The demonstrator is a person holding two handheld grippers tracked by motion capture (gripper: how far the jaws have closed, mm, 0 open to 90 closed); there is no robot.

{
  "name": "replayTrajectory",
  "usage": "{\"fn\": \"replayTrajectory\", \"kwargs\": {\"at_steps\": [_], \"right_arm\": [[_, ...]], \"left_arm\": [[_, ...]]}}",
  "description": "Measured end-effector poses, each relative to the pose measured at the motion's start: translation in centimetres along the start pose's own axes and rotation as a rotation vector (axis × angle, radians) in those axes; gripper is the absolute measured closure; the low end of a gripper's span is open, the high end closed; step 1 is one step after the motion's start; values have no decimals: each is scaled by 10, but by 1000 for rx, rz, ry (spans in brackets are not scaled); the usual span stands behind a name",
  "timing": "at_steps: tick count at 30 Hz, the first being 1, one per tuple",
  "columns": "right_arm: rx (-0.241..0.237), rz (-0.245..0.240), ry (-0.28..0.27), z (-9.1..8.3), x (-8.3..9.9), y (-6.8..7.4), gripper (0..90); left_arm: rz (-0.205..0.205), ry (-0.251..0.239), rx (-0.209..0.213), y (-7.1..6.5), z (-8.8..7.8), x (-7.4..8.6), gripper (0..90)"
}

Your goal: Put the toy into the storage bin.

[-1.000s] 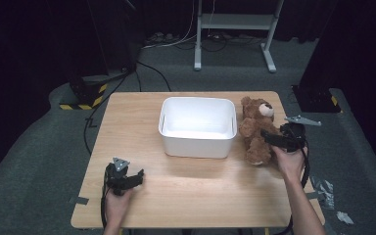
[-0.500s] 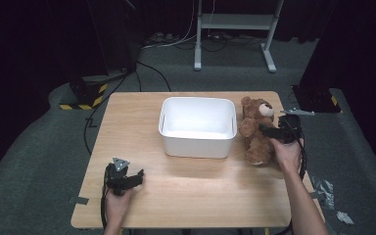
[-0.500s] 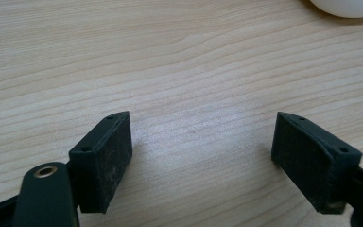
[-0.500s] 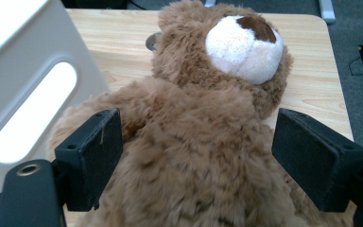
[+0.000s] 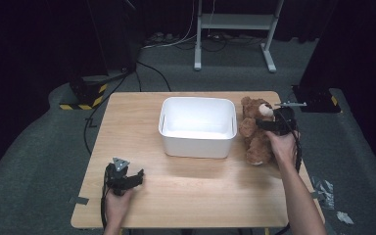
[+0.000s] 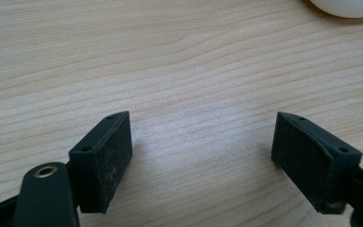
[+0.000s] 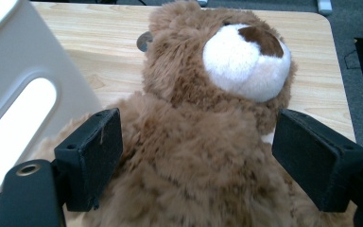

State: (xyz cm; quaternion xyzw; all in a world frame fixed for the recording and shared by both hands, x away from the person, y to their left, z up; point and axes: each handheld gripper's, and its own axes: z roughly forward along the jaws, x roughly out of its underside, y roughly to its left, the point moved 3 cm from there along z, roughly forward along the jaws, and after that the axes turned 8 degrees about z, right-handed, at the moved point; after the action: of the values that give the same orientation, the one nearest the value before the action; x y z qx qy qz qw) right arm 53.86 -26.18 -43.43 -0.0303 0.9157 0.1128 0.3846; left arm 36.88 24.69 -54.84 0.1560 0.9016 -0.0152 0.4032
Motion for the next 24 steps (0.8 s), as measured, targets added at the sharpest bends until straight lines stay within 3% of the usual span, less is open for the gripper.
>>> {"fn": "replayTrajectory", "kwargs": {"at_steps": [3,10,24], "right_arm": [[-2,26,17,5,-2,0,167],[30,27,31,16,-8,0,170],[48,54,126,41,2,-5,166]], "left_arm": [[1,0,1,0,0,0,209],[1,0,0,0,0,0,209],[10,0,0,1,0,0,209]]}}
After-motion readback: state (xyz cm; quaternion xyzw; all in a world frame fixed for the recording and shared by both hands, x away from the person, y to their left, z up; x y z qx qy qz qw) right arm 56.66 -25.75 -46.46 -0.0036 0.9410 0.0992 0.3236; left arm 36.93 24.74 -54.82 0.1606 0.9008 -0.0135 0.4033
